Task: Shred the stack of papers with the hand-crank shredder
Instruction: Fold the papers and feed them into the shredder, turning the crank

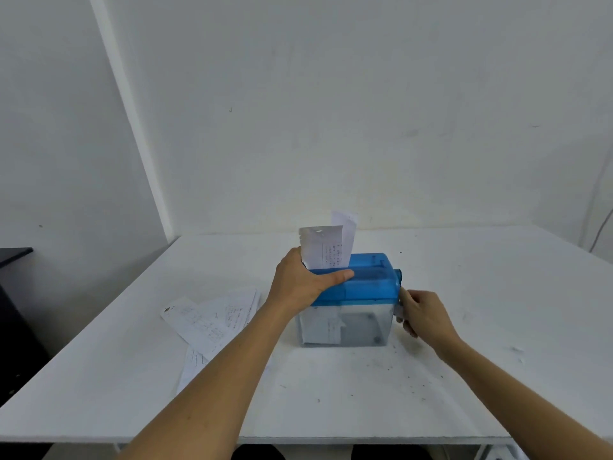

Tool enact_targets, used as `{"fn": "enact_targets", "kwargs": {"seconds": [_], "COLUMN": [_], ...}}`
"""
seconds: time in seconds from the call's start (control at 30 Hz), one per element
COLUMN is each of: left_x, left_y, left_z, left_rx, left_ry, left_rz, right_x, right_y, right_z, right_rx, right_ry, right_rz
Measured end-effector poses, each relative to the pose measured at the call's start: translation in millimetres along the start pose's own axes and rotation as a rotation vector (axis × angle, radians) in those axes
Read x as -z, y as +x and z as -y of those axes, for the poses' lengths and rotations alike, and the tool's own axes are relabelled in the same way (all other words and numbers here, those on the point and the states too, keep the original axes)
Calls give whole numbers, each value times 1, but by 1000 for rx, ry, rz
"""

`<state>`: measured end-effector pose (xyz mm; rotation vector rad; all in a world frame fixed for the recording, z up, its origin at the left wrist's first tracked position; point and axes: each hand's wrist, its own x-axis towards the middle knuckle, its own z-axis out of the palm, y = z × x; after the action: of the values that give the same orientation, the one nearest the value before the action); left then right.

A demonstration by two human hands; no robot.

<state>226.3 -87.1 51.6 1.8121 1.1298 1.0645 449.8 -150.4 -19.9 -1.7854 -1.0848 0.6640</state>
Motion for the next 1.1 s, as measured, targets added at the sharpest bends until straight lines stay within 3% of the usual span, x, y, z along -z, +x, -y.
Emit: {"fn": "enact_targets", "kwargs": {"seconds": [0.13,0.33,0.53,0.77,0.97,1.1], "left_x": [0,1,3,3,2,1], "left_y": [0,0,2,2,2,1], "left_z": [0,0,2,0,3,4], "left_rx": [10,3,12,16,18,16], "left_ry": [7,2,33,50,35,12], "left_rz": [-8,7,9,7,-9,-3], "right_x": [28,74,89,49,14,-1], "right_y": [-31,-44,-6,43,55,38], "right_z": [18,53,93,91,44,11], "right_rx": [92,293,434,407,165,42], "right_ry": [-141,-349,-339,-14,66,-38], "right_rz": [55,393,196,-26,21,-3]}}
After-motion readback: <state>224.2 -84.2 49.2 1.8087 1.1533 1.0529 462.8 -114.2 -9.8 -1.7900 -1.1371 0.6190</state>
